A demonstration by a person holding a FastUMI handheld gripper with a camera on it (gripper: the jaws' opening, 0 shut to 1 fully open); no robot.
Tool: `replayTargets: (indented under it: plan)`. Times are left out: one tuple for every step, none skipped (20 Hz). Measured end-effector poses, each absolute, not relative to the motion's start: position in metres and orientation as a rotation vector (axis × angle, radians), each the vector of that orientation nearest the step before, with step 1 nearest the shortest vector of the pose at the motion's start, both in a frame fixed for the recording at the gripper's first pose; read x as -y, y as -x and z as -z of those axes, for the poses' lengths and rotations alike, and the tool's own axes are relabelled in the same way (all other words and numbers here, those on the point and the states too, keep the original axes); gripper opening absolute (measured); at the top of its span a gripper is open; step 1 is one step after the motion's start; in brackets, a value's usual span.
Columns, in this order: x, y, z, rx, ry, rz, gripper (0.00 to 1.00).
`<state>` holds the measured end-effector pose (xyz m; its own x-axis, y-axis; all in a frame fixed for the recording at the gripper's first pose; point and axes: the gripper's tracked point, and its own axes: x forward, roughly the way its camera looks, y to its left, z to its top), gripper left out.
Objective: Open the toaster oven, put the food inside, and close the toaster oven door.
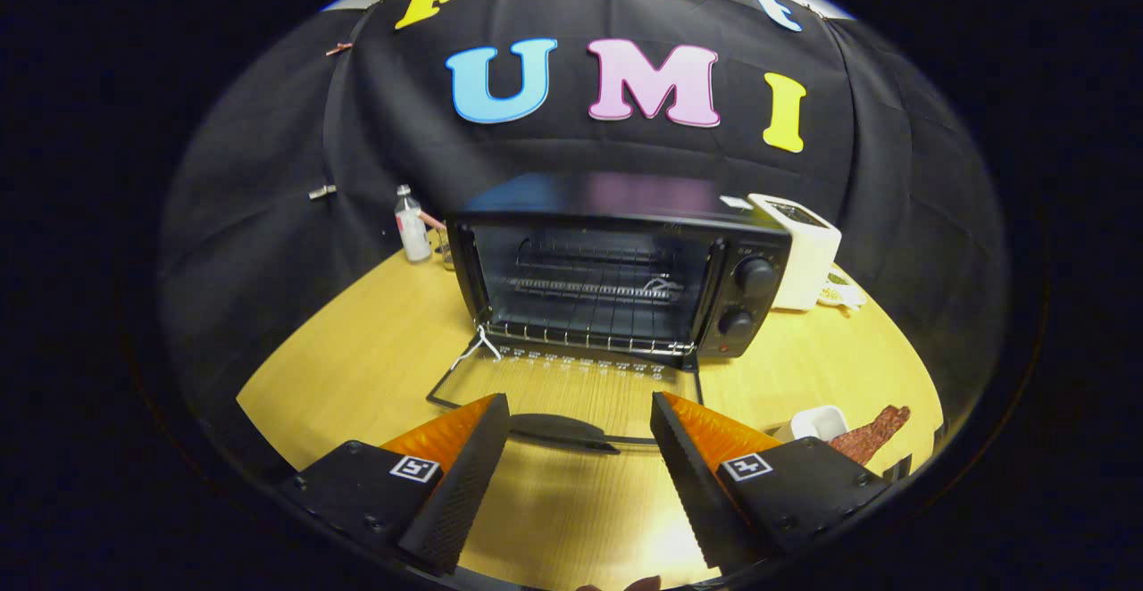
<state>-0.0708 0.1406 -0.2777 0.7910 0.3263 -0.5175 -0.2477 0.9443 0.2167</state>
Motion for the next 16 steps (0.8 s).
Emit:
replayTargets:
  plan:
    - [-0.130, 0.070, 0.264, -0.559, -0.153, -0.312, 0.98]
    - [-0.118, 0.069, 0.250, -0.536, -0.162, -0.316, 0.98]
    - [-0.106, 0.068, 0.239, -0.524, -0.172, -0.323, 0.98]
    - [-0.095, 0.068, 0.230, -0.521, -0.180, -0.340, 0.98]
    - [-0.083, 0.067, 0.223, -0.525, -0.185, -0.358, 0.98]
    - [-0.069, 0.067, 0.217, -0.529, -0.192, -0.380, 0.98]
    - [-0.055, 0.067, 0.213, -0.542, -0.196, -0.403, 0.98]
    - [-0.039, 0.067, 0.213, -0.563, -0.198, -0.427, 0.98]
    - [-0.022, 0.067, 0.216, -0.594, -0.199, -0.447, 0.98]
    - [-0.004, 0.068, 0.221, -0.626, -0.196, -0.463, 0.98]
    - [0.014, 0.067, 0.226, -0.657, -0.192, -0.476, 0.98]
    - [0.033, 0.069, 0.236, -0.694, -0.184, -0.485, 0.98]
    - [0.050, 0.070, 0.246, -0.734, -0.183, -0.500, 0.99]
    - [0.063, 0.071, 0.256, -0.772, -0.194, -0.517, 0.99]
    - [0.077, 0.072, 0.266, -0.806, -0.204, -0.529, 0.99]
    - [0.089, 0.075, 0.277, -0.846, -0.212, -0.544, 0.99]
